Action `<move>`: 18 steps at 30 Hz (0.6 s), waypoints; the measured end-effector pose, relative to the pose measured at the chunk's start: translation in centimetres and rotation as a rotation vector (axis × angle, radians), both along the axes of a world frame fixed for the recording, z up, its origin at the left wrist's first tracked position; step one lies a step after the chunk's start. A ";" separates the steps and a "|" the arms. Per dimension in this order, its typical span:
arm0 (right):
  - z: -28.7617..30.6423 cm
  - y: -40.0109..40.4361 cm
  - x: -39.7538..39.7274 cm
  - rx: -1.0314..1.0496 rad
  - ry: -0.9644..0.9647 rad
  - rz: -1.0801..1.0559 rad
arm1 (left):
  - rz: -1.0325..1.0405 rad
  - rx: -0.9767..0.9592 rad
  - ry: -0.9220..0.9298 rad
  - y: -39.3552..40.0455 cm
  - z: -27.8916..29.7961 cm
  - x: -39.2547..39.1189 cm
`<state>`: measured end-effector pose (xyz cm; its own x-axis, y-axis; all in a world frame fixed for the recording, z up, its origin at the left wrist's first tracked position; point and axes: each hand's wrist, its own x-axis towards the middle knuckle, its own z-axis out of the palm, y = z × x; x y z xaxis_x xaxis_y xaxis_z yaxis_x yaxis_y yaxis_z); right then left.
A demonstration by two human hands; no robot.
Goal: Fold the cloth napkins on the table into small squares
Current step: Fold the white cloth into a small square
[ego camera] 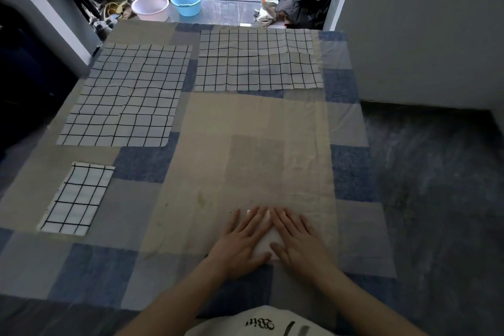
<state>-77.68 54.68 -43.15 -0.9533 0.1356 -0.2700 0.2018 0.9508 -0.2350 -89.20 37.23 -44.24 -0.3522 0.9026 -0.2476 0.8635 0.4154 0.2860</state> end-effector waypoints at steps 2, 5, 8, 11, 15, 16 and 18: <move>0.3 0.3 -0.1 -0.003 0.028 0.014 | 0.086 -0.004 -0.025 -0.7 -0.2 -0.2; 1.5 0.5 -1.0 -0.063 0.005 -0.049 | 0.163 -0.052 -0.071 -1.3 0.4 -0.7; 2.8 1.0 -3.1 -0.100 0.059 -0.199 | 0.219 -0.038 -0.098 -0.2 2.1 -1.3; 3.0 1.5 -4.3 -0.212 0.030 -0.250 | 0.255 -0.014 -0.076 1.0 3.4 -2.1; 3.2 1.1 -4.3 -0.315 0.024 -0.239 | 0.243 -0.066 -0.141 1.9 3.9 -2.8; 3.2 0.9 -4.1 -0.354 0.025 -0.262 | 0.253 -0.067 -0.169 2.0 4.1 -2.8; 3.1 0.8 -3.6 -0.456 0.048 -0.338 | 0.270 -0.012 -0.180 2.3 4.4 -2.9</move>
